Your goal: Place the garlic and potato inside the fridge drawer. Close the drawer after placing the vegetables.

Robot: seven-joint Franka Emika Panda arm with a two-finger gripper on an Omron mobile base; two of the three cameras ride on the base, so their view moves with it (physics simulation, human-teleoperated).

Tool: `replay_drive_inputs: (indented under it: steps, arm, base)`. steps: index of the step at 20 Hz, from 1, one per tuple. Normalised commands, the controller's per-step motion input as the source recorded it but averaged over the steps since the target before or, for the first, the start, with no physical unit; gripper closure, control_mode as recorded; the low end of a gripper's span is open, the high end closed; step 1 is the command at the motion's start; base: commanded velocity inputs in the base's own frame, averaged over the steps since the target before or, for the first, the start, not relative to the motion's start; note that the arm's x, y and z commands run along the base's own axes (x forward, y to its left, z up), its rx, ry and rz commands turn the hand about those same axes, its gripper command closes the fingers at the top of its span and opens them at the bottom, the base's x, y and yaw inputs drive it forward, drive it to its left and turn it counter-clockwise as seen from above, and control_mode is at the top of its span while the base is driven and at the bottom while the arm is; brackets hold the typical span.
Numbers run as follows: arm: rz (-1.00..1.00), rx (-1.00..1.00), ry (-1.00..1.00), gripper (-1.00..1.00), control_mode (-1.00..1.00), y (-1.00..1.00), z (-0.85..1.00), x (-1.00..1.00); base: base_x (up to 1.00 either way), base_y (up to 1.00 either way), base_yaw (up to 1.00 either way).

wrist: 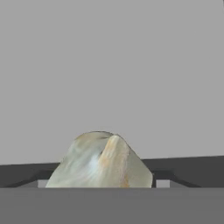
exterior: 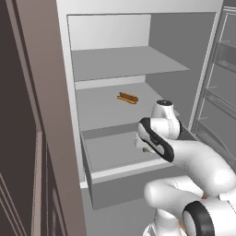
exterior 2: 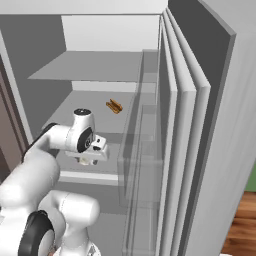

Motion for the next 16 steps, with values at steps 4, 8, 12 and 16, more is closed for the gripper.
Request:
replay_drive_inputs:
  steps: [4,8,12,16]
  arm:
    - [0.0,0.0,0.08,1.0,-1.0,0.01,-0.69,0.32]
    - [0.0,0.0,0.03,1.0,-1.0,0.0,-0.53,0.12]
    - [0.0,0.0,0.01,1.0,-1.0,0.0,-0.42,-0.14]
    - [0.0,0.0,0.0,1.0,-1.0,0.0,-0.37,-0.47]
  base:
    - [0.0,0.0,0.0]
    - [0.0,0.0,0.0]
    - [0.0,0.0,0.0]
    - [0.0,0.0,0.0]
